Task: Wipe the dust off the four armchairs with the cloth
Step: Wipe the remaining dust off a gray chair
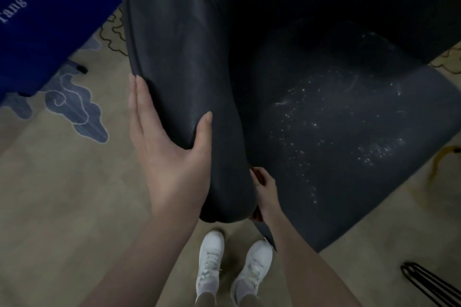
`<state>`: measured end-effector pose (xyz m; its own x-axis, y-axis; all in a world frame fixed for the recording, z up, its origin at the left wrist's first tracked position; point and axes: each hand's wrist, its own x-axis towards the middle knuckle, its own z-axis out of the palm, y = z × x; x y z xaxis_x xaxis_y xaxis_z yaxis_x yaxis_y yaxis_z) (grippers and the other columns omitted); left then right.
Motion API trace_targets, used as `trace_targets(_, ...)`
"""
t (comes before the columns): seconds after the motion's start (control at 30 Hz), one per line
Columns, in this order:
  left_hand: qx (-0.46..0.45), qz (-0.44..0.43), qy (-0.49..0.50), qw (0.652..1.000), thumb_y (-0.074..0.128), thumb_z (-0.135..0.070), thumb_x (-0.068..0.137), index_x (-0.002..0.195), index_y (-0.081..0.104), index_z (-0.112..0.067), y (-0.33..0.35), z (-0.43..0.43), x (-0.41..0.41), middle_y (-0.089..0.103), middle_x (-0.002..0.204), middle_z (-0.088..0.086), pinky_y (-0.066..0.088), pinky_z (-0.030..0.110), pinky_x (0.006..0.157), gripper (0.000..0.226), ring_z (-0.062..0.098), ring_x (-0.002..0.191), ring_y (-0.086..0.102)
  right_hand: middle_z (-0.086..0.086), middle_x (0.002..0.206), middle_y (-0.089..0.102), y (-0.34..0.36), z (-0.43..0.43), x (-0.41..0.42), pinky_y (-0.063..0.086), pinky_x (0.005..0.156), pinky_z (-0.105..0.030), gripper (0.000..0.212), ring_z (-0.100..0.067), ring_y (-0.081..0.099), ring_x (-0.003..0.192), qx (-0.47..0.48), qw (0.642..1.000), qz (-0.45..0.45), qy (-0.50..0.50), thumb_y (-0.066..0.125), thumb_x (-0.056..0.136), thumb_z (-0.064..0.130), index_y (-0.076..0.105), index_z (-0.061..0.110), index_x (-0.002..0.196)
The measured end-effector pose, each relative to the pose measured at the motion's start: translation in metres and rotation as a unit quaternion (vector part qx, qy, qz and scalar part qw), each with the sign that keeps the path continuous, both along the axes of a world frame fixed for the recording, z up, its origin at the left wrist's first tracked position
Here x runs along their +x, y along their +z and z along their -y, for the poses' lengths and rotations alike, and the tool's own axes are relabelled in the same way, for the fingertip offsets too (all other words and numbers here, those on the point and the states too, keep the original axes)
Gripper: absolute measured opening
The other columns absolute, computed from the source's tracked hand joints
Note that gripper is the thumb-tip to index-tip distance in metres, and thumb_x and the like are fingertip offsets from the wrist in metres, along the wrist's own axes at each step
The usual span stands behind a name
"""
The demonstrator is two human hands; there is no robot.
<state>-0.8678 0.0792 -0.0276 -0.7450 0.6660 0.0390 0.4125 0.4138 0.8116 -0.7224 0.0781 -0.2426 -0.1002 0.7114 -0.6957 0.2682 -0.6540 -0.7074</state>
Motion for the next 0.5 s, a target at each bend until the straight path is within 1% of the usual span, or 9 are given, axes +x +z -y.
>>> trace_targets(0.1, -0.001, -0.007, -0.004, 1.0, 0.069, -0.032, 0.09, 0.157, 0.015, -0.023, -0.001, 0.0, 0.0, 0.015, 0.162, -0.013, 0.015, 0.022, 0.121, 0.087, -0.003, 0.146, 0.013, -0.001, 0.09, 0.073, 0.0, 0.007, -0.002, 0.054, 0.087, -0.053, 0.014, -0.021, 0.069, 0.089, -0.02, 0.999, 0.0, -0.041, 0.057, 0.097, 0.036, 0.069, 0.028, 0.095)
trace_targets(0.2, 0.006, -0.016, -0.013, 1.0, 0.068, -0.032, 0.091, 0.157, 0.016, -0.017, -0.001, 0.001, -0.002, 0.016, 0.163, -0.007, 0.014, 0.022, 0.121, 0.086, 0.001, 0.147, 0.013, -0.006, 0.09, 0.073, 0.008, 0.014, -0.003, 0.054, 0.085, -0.056, 0.016, -0.027, 0.07, 0.09, -0.03, 0.996, -0.01, -0.079, 0.058, 0.096, 0.036, 0.07, 0.028, 0.091)
trace_targets(0.27, 0.007, -0.022, -0.019, 1.0, 0.066, -0.034, 0.09, 0.157, 0.015, -0.015, -0.002, 0.002, -0.002, 0.015, 0.163, -0.005, 0.013, 0.02, 0.121, 0.086, 0.001, 0.148, 0.013, -0.011, 0.09, 0.072, 0.018, 0.018, -0.003, 0.054, 0.084, -0.058, 0.017, -0.033, 0.069, 0.09, -0.015, 0.993, -0.026, -0.111, 0.058, 0.097, 0.033, 0.071, 0.025, 0.09)
trace_targets(0.37, 0.006, -0.028, -0.019, 0.999, 0.065, -0.034, 0.091, 0.157, 0.014, -0.014, -0.002, 0.002, -0.002, 0.015, 0.163, -0.003, 0.009, 0.011, 0.117, 0.086, -0.003, 0.145, 0.011, -0.015, 0.092, 0.07, 0.041, 0.022, -0.005, 0.053, 0.086, -0.058, 0.018, -0.036, 0.067, 0.093, 0.013, 0.987, -0.037, -0.157, 0.058, 0.098, 0.028, 0.07, 0.018, 0.09)
trace_targets(0.5, 0.012, -0.042, -0.027, 0.999, 0.064, -0.033, 0.092, 0.157, 0.015, -0.01, -0.001, 0.003, -0.001, 0.014, 0.164, 0.001, 0.009, 0.012, 0.117, 0.085, -0.003, 0.142, 0.01, -0.012, 0.093, 0.07, 0.08, 0.024, -0.009, 0.052, 0.088, -0.055, 0.02, -0.034, 0.066, 0.096, 0.073, 0.981, -0.045, -0.176, 0.058, 0.096, 0.034, 0.069, 0.017, 0.093)
